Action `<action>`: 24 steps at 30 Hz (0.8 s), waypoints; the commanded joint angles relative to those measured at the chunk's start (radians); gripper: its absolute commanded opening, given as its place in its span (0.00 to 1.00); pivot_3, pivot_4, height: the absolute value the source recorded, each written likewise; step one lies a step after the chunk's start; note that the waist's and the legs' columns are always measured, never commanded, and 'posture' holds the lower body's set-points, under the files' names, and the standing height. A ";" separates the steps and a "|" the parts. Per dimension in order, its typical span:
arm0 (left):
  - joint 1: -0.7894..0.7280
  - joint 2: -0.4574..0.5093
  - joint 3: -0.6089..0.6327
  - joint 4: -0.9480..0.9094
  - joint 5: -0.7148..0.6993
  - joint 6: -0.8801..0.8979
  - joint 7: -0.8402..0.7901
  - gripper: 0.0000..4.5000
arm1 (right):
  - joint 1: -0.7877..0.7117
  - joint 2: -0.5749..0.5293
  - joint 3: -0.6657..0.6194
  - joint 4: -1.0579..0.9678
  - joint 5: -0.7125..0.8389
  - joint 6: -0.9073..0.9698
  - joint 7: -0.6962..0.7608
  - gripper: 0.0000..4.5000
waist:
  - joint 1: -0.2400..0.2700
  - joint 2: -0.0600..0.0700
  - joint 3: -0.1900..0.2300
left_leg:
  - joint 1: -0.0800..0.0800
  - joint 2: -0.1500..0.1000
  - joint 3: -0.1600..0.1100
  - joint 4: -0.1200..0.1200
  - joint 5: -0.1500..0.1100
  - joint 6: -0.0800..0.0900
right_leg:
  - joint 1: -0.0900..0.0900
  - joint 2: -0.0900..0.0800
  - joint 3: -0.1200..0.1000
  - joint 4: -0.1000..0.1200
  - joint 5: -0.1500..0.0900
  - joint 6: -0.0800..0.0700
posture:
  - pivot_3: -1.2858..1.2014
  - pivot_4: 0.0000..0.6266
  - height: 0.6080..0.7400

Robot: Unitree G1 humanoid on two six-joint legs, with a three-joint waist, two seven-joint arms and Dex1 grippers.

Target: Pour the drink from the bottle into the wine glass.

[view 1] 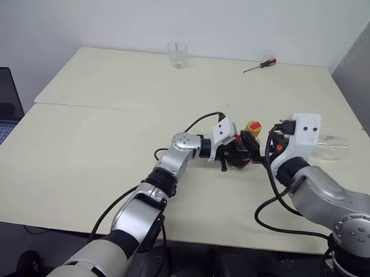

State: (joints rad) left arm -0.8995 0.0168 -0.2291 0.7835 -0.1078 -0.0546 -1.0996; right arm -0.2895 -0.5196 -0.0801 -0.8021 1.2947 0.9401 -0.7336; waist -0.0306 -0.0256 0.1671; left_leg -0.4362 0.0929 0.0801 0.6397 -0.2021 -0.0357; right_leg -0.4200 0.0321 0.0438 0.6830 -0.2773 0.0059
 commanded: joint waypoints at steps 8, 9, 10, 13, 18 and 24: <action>-0.026 -0.003 0.018 -0.018 -0.003 -0.030 -0.002 0.16 | 0.068 -0.097 -0.052 -0.104 0.078 -0.085 0.090 1.00 | -0.003 0.000 0.000 | 0.001 0.000 -0.001 0.000 0.000 0.000 | 0.000 0.000 0.000 0.001 0.000 0.000 | 0.52 0.24 1.00; -0.028 -0.004 0.018 -0.015 -0.002 -0.032 -0.002 0.16 | 0.048 -0.089 -0.037 -0.096 0.075 -0.089 0.084 1.00 | -0.003 0.000 0.000 | 0.001 0.000 -0.001 0.000 0.000 0.000 | 0.000 0.000 0.000 0.002 0.000 0.000 | 0.52 0.24 1.00; -0.030 -0.004 0.018 -0.012 -0.002 -0.033 -0.001 0.16 | 0.030 -0.079 -0.023 -0.083 0.063 -0.093 0.080 1.00 | -0.003 0.000 0.000 | 0.001 0.000 -0.001 0.000 0.000 0.000 | 0.000 0.001 0.000 0.002 0.000 0.000 | 0.52 0.24 1.00; -0.027 -0.006 0.016 -0.016 -0.001 -0.033 -0.002 0.16 | 0.001 -0.054 0.011 -0.059 0.031 -0.100 0.069 1.00 | -0.001 0.000 0.000 | 0.002 0.000 -0.001 0.001 0.000 0.000 | 0.000 0.001 0.000 0.004 0.000 0.000 | 0.52 0.24 1.00; -0.020 -0.006 0.017 -0.025 -0.003 -0.032 0.000 0.16 | -0.042 -0.007 0.068 -0.039 -0.016 -0.097 0.059 1.00 | -0.001 0.000 0.000 | 0.001 0.000 -0.001 0.003 0.000 0.000 | 0.000 0.000 0.000 0.004 0.000 0.000 | 0.52 0.24 1.00; -0.011 -0.006 0.016 -0.037 -0.005 -0.029 -0.001 0.16 | -0.070 0.017 0.072 -0.013 -0.066 -0.092 0.040 1.00 | -0.001 0.000 0.000 | 0.001 0.000 -0.001 0.003 0.000 0.000 | 0.000 0.000 0.000 0.004 0.000 0.000 | 0.52 0.24 1.00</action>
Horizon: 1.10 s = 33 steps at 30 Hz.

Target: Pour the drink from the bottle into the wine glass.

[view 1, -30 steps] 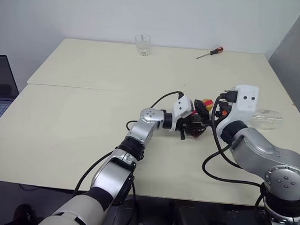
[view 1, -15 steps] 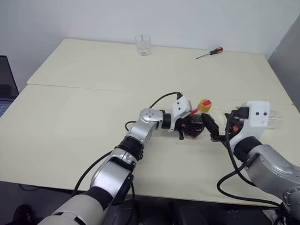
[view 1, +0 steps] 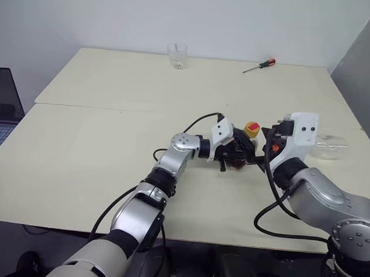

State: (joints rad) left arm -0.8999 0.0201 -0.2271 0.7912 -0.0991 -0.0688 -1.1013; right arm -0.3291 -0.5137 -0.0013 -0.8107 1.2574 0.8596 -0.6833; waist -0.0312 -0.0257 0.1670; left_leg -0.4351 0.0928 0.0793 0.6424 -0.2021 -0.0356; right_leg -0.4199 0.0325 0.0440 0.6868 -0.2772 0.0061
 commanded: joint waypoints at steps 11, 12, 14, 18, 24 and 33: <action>-0.009 -0.011 0.013 -0.055 -0.016 -0.011 0.000 0.16 | -0.103 0.072 0.004 0.065 -0.098 0.021 -0.021 1.00 | 0.000 0.000 0.000 | 0.000 0.000 0.000 0.000 0.000 0.000 | 0.000 0.000 0.000 0.002 0.000 0.000 | 0.52 0.24 1.00; -0.009 -0.012 0.013 -0.056 -0.016 -0.011 0.000 0.16 | -0.107 0.078 0.003 0.069 -0.104 0.025 -0.023 1.00 | 0.000 0.000 0.000 | 0.000 0.000 0.000 0.000 0.000 0.000 | 0.000 0.000 0.000 0.001 0.000 0.000 | 0.52 0.24 1.00; -0.010 -0.012 0.013 -0.055 -0.016 -0.010 -0.001 0.16 | -0.117 0.091 0.003 0.076 -0.118 0.033 -0.025 1.00 | 0.000 0.000 0.000 | 0.000 0.000 0.000 0.000 0.000 0.000 | 0.000 0.000 0.000 0.001 0.000 0.000 | 0.52 0.24 1.00; -0.012 -0.011 0.013 -0.054 -0.015 -0.009 -0.003 0.16 | -0.128 0.107 -0.005 0.092 -0.148 0.052 -0.023 1.00 | 0.000 0.000 0.000 | 0.000 0.000 0.000 0.000 0.000 0.000 | 0.000 0.000 0.000 0.001 0.000 0.000 | 0.52 0.24 1.00; -0.020 -0.010 0.016 -0.049 -0.016 -0.010 -0.001 0.16 | -0.139 0.114 -0.037 0.111 -0.178 0.070 -0.010 1.00 | 0.000 0.000 0.000 | 0.000 0.000 0.000 0.000 0.000 0.000 | 0.000 0.000 0.000 0.001 0.000 0.000 | 0.52 0.24 1.00; -0.012 -0.004 0.019 -0.068 -0.019 -0.005 0.000 0.16 | -0.109 0.108 -0.097 0.118 -0.192 0.098 0.011 1.00 | -0.001 0.000 0.000 | 0.000 0.000 0.001 0.000 0.000 0.000 | 0.000 0.000 0.000 0.001 0.000 0.000 | 0.52 0.24 1.00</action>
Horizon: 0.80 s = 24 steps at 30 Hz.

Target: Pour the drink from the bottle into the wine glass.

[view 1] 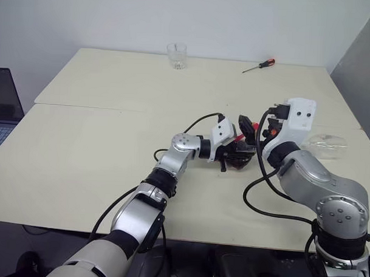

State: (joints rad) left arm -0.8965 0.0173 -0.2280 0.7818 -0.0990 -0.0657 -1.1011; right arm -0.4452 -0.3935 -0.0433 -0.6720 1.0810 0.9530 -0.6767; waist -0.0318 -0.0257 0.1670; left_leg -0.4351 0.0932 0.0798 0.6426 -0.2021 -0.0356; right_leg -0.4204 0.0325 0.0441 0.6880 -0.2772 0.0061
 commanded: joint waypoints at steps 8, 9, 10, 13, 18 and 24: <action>-0.014 0.006 0.023 -0.057 -0.019 -0.008 0.002 0.16 | 0.046 -0.016 -0.113 -0.062 0.009 -0.009 0.039 1.00 | 0.000 0.000 0.000 | 0.000 0.000 0.000 0.000 0.000 0.000 | 0.000 0.000 0.000 0.000 0.000 0.000 | 0.52 0.24 1.00; -0.012 0.006 0.022 -0.060 -0.019 -0.007 0.002 0.16 | 0.051 -0.014 -0.115 -0.069 0.014 -0.009 0.040 1.00 | 0.000 0.000 0.000 | 0.000 0.000 0.000 0.000 0.000 0.000 | 0.000 0.000 0.000 0.000 0.000 0.000 | 0.52 0.24 1.00; -0.011 0.005 0.022 -0.063 -0.019 -0.006 0.002 0.16 | 0.054 -0.013 -0.116 -0.076 0.019 -0.008 0.039 1.00 | 0.000 0.000 0.000 | 0.000 0.000 0.000 0.000 0.000 0.000 | 0.000 0.000 0.000 0.000 0.000 0.000 | 0.52 0.24 1.00; -0.011 0.002 0.021 -0.065 -0.019 -0.004 0.004 0.16 | 0.072 -0.016 -0.124 -0.093 0.037 -0.007 0.036 1.00 | 0.000 0.000 0.000 | 0.000 0.000 0.000 0.000 0.000 0.000 | 0.000 0.000 0.000 0.000 0.000 0.000 | 0.52 0.24 1.00; -0.010 0.007 0.023 -0.064 -0.019 -0.005 0.003 0.16 | 0.134 -0.041 -0.158 -0.139 0.091 -0.009 0.034 1.00 | 0.000 0.000 0.000 | 0.000 0.000 0.000 0.000 0.000 0.000 | 0.000 0.000 0.000 0.000 0.000 0.000 | 0.52 0.24 1.00; -0.012 0.015 0.028 -0.053 -0.016 -0.011 0.004 0.15 | 0.258 -0.118 -0.227 -0.182 0.183 -0.040 0.047 1.00 | 0.000 0.000 0.000 | 0.000 0.000 0.000 0.000 0.000 0.000 | 0.000 0.000 0.000 0.000 0.000 0.000 | 0.52 0.24 1.00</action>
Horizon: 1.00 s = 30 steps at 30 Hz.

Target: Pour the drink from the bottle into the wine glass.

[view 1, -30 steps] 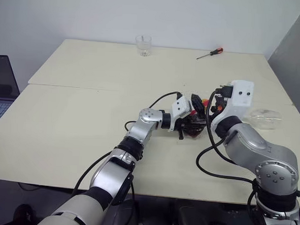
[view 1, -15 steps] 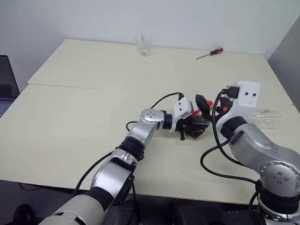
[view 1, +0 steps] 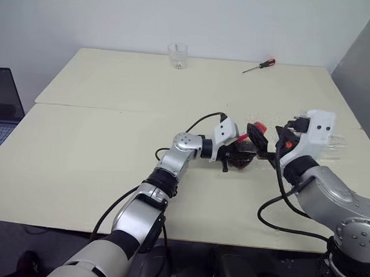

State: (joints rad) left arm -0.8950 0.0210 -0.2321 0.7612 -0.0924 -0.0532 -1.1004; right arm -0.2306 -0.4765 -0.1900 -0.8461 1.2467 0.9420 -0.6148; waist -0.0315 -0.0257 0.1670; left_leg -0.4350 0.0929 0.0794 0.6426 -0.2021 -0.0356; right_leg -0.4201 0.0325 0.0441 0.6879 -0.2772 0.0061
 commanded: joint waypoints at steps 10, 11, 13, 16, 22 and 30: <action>-0.024 0.010 0.036 -0.023 -0.020 -0.025 0.006 0.15 | 0.214 -0.166 -0.166 -0.053 0.143 -0.123 0.120 1.00 | -0.001 0.000 0.000 | 0.001 -0.001 0.000 0.000 0.000 0.000 | 0.000 0.000 0.000 0.000 0.000 0.000 | 0.52 0.24 1.00; -0.025 0.009 0.037 -0.021 -0.019 -0.026 0.006 0.15 | 0.214 -0.177 -0.163 -0.054 0.152 -0.134 0.130 1.00 | -0.002 0.000 0.000 | 0.001 -0.001 0.000 0.000 0.000 0.000 | 0.000 0.000 0.000 0.000 0.000 0.000 | 0.52 0.24 1.00; -0.026 0.008 0.037 -0.021 -0.018 -0.026 0.006 0.15 | 0.188 -0.182 -0.136 -0.055 0.159 -0.157 0.140 1.00 | -0.002 0.000 0.000 | 0.001 -0.001 -0.001 0.000 0.000 0.000 | 0.000 0.000 0.000 0.001 0.000 0.000 | 0.52 0.24 1.00; -0.026 0.009 0.038 -0.023 -0.018 -0.026 0.006 0.15 | 0.150 -0.174 -0.092 -0.057 0.173 -0.188 0.152 1.00 | -0.002 0.000 0.000 | 0.001 -0.002 -0.002 0.000 0.000 0.000 | 0.000 0.000 0.000 0.001 0.000 0.000 | 0.52 0.24 1.00; -0.026 0.010 0.042 -0.018 -0.016 -0.035 0.019 0.15 | 0.099 -0.095 -0.019 -0.045 0.217 -0.288 0.122 1.00 | 0.000 0.000 0.000 | 0.000 -0.002 -0.004 0.000 0.000 0.000 | 0.001 0.000 -0.001 0.000 0.000 0.000 | 0.52 0.24 1.00; -0.015 0.011 0.040 -0.035 -0.019 -0.031 0.020 0.15 | 0.070 -0.028 0.032 0.009 0.193 -0.350 0.057 1.00 | 0.000 0.000 0.000 | 0.000 -0.003 -0.004 0.000 0.000 0.000 | 0.001 0.000 -0.001 0.001 0.000 0.000 | 0.52 0.24 1.00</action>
State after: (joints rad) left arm -0.8957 0.0379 -0.2064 0.7620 -0.0948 -0.0678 -1.0810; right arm -0.1405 -0.5128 -0.1572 -0.8344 1.4378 0.6227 -0.5395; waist -0.0315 -0.0259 0.1671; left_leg -0.4347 0.0903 0.0753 0.6430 -0.2020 -0.0356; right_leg -0.4193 0.0322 0.0435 0.6889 -0.2769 0.0065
